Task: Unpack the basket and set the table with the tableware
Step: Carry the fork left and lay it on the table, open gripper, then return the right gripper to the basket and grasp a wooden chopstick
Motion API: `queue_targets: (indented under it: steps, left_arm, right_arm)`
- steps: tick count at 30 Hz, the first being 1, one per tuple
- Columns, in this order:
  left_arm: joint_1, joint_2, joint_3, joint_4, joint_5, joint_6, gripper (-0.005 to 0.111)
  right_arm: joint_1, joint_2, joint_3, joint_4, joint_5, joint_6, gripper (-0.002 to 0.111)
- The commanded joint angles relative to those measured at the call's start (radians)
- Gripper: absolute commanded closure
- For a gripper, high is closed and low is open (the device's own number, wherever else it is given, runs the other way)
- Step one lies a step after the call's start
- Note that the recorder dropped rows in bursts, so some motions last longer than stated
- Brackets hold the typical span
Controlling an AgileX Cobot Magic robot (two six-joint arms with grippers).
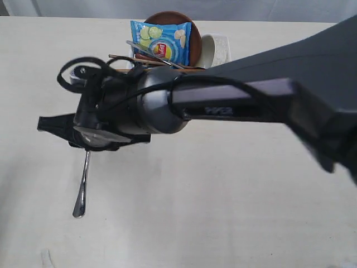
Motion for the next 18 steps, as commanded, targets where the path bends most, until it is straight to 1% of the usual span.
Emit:
queue_targets:
  steps: [1, 3, 6, 10, 12, 14, 18]
  left_arm:
    - [-0.005, -0.002, 0.002, -0.002, -0.001, -0.002, 0.107]
    - [-0.005, -0.002, 0.002, -0.002, -0.001, -0.002, 0.107]
    - [-0.005, -0.002, 0.002, -0.002, -0.001, -0.002, 0.107]
    - [-0.005, -0.002, 0.002, -0.002, -0.001, -0.002, 0.107]
    - [-0.005, -0.002, 0.002, -0.002, -0.001, -0.002, 0.107]
    - [-0.005, -0.002, 0.002, -0.002, -0.001, -0.002, 0.107]
    - [-0.005, -0.002, 0.002, -0.002, -0.001, -0.002, 0.107]
  right_arm:
    - [-0.005, -0.166, -0.001, -0.098, -0.066, -0.036, 0.073]
    - [-0.007, -0.244, -0.001, -0.170, -0.078, -0.062, 0.073]
    - [-0.034, -0.346, -0.001, -0.297, -0.035, -0.080, 0.073]
    - [-0.123, -0.456, -0.001, -0.344, 0.058, -0.213, 0.073]
    - [-0.173, -0.494, -0.001, -0.326, 0.085, -0.296, 0.073]
    - [-0.231, -0.517, -0.001, -0.283, 0.102, -0.427, 0.073]
    - [-0.345, -0.521, -0.001, -0.095, 0.125, -0.748, 0.073]
